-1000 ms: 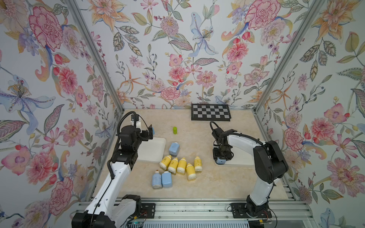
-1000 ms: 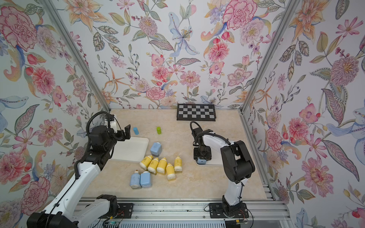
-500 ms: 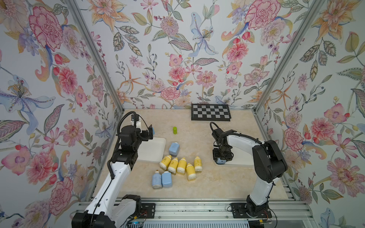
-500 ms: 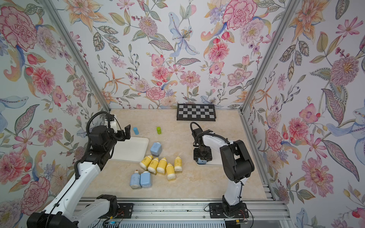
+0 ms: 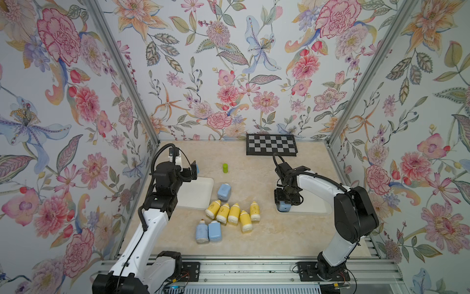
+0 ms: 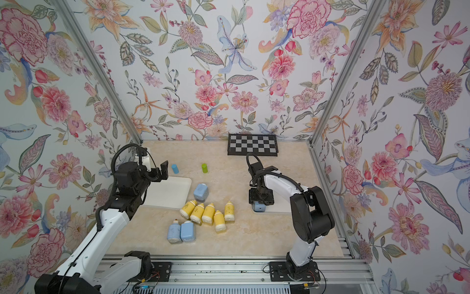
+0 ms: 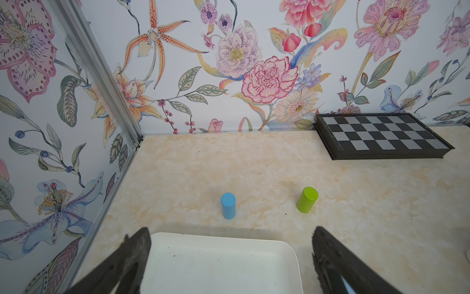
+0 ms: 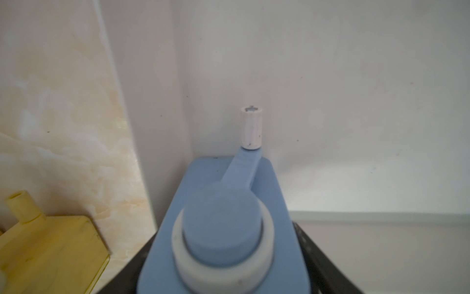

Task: Place the pencil sharpeners by color into the storage box
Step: Place the pencil sharpener in the storage box, then pick up the pencil sharpener from the center of the board.

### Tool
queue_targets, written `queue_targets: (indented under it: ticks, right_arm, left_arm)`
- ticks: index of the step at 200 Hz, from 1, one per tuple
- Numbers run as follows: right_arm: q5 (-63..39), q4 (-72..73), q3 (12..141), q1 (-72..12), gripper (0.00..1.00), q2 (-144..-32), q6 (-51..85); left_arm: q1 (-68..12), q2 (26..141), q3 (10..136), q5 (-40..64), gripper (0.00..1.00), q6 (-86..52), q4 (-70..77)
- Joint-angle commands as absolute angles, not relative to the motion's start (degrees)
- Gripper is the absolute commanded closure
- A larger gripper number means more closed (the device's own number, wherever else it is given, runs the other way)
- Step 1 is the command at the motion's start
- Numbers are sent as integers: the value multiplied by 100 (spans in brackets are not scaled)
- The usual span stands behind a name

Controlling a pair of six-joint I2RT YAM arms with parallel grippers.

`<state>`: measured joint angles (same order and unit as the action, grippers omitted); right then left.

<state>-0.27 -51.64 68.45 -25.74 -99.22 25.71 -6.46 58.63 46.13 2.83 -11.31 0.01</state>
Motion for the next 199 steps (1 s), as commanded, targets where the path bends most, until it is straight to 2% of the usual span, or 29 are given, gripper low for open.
queue_targets:
  ticks: [1,58,102,142,199]
  right_arm:
    - [-9,-5558,6966,-2629,27,-9655,2593]
    - [297,-6814,7908,-3038,24,-8902,2970]
    - [353,-7188,8821,-4024,23,-8917,3921]
    - [680,-7163,10221,-5111,19,-10361,4614]
    - [412,-7146,12865,-5614,16,-12785,4954]
  left_arm:
    - [-720,5842,4570,299,0,-1024,0]
    - [-717,5744,4570,239,1,-1011,1]
    - [-716,5693,4577,154,1,-1006,8]
    - [-720,5581,4544,-23,1,-971,8]
    - [-718,5469,4491,-185,0,-949,40]
